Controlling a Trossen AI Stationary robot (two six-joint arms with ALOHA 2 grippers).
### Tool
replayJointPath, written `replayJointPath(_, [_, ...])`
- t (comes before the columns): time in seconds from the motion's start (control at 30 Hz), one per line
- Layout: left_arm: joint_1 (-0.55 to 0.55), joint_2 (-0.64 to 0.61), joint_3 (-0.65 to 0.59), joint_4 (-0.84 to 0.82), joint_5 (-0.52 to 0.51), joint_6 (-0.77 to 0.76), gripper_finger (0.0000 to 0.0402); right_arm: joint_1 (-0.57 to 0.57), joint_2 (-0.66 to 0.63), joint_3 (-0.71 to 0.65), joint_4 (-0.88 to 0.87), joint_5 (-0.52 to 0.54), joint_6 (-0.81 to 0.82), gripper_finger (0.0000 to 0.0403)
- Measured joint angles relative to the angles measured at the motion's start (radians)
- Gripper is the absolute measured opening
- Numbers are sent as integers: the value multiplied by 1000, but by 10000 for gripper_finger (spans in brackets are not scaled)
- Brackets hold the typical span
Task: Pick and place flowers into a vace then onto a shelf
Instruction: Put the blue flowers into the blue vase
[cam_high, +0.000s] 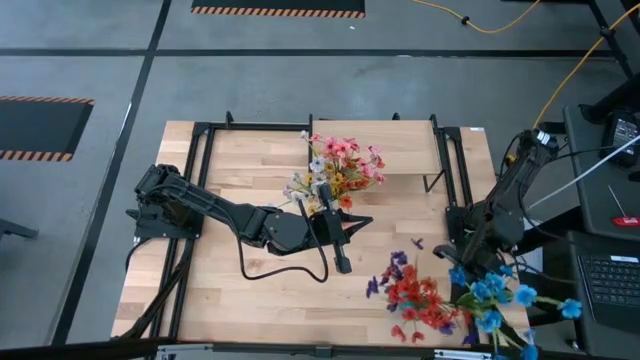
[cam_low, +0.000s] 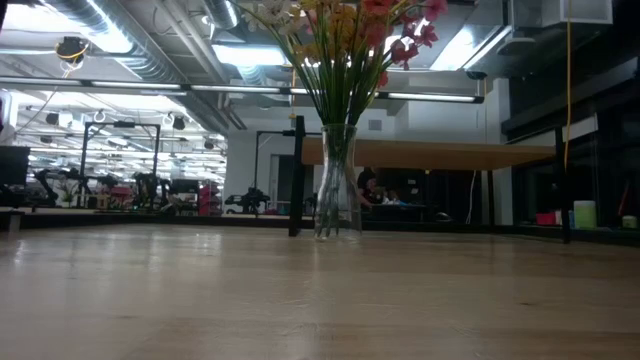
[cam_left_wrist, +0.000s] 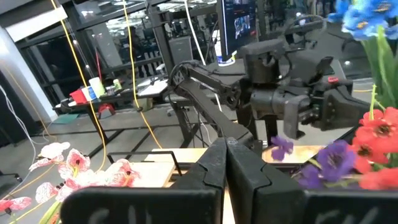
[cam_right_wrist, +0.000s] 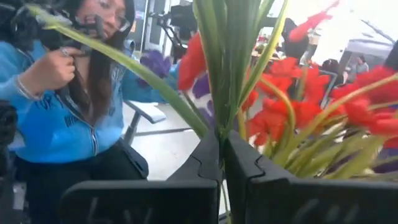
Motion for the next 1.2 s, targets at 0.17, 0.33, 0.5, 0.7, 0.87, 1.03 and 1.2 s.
replayJointPath(0.17, [0,0,0,0,0,-1,4,0,70,0,32,59,15,2])
replayJointPath(0.33, [0,0,0,-1,0,-1,3,0,116,0,86,79,27,2])
replayJointPath(0.5, [0,0,0,-1,0,-1,5,0,154,0,129,79,27,2])
replayJointPath(0.7, [0,0,0,-2,0,-1,3,0,198,0,150,79,52,2])
replayJointPath(0.87, [0,0,0,-7,0,-1,4,0,213,0,153,79,77,2])
replayJointPath(1.03, [0,0,0,-8,0,-1,2,0,213,0,128,96,87,2])
replayJointPath(1.2, [0,0,0,-9,0,-1,5,0,213,-28,140,140,82,2])
